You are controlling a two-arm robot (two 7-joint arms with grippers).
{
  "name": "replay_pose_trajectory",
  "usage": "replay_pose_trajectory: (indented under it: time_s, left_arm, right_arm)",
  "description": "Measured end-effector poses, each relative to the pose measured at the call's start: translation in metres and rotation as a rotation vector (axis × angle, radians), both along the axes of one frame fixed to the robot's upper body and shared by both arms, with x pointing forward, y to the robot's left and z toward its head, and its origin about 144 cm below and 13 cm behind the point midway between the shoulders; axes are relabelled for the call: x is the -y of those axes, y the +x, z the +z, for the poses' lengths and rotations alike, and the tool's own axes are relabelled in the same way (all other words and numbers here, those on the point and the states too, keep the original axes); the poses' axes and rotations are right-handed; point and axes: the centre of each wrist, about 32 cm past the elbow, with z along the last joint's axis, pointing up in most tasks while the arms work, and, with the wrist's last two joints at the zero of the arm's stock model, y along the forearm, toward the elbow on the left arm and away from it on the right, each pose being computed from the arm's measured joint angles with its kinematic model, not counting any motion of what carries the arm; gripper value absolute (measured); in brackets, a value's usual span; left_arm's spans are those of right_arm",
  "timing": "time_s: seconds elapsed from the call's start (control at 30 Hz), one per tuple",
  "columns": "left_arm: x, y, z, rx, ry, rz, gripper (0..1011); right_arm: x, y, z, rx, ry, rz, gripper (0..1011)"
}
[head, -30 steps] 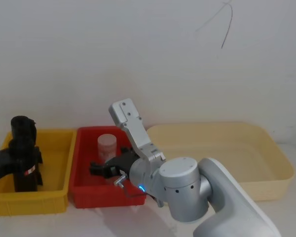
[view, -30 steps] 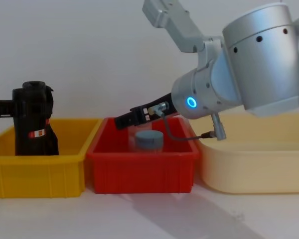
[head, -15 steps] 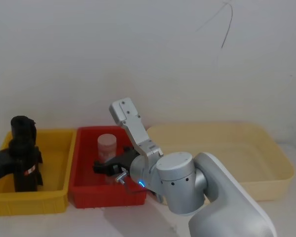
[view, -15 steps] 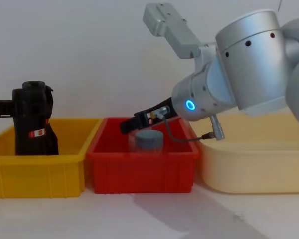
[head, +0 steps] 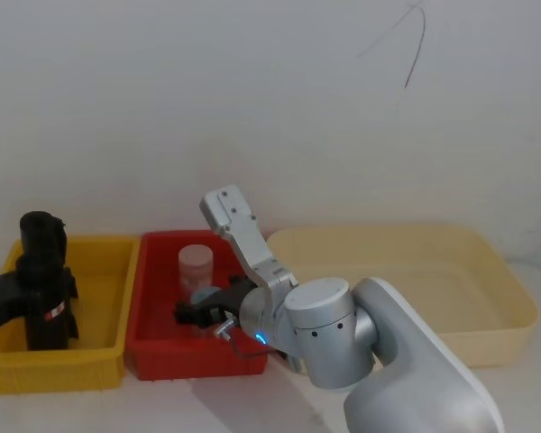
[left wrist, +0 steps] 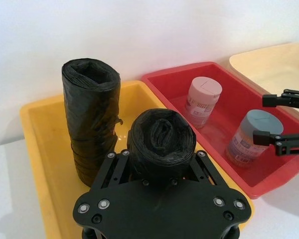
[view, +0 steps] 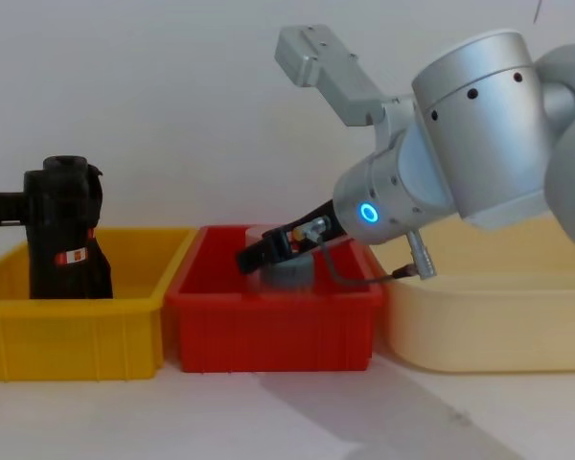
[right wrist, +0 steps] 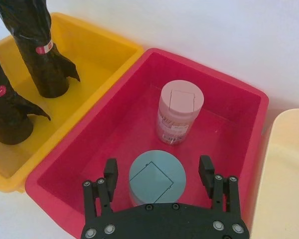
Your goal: Pick up the garbage bag with the one hand and transfer it to the other hand.
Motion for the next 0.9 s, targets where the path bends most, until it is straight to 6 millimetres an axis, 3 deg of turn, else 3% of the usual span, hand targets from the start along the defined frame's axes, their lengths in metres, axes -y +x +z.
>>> replay_pose_trajectory:
  time_s: [0.7,0.9]
  left_arm:
    - [0.000,0.000,0.000,0.000,0.000,0.000,376]
    - [0.000,0.000,0.000,0.000,0.000,0.000,376]
  right_arm:
    - [0.003,0.006,-0.010,-0.028,-0.016,0.007,1000]
    - [0.004,0.007,-0.012,-0.032,-0.017,0.009,885]
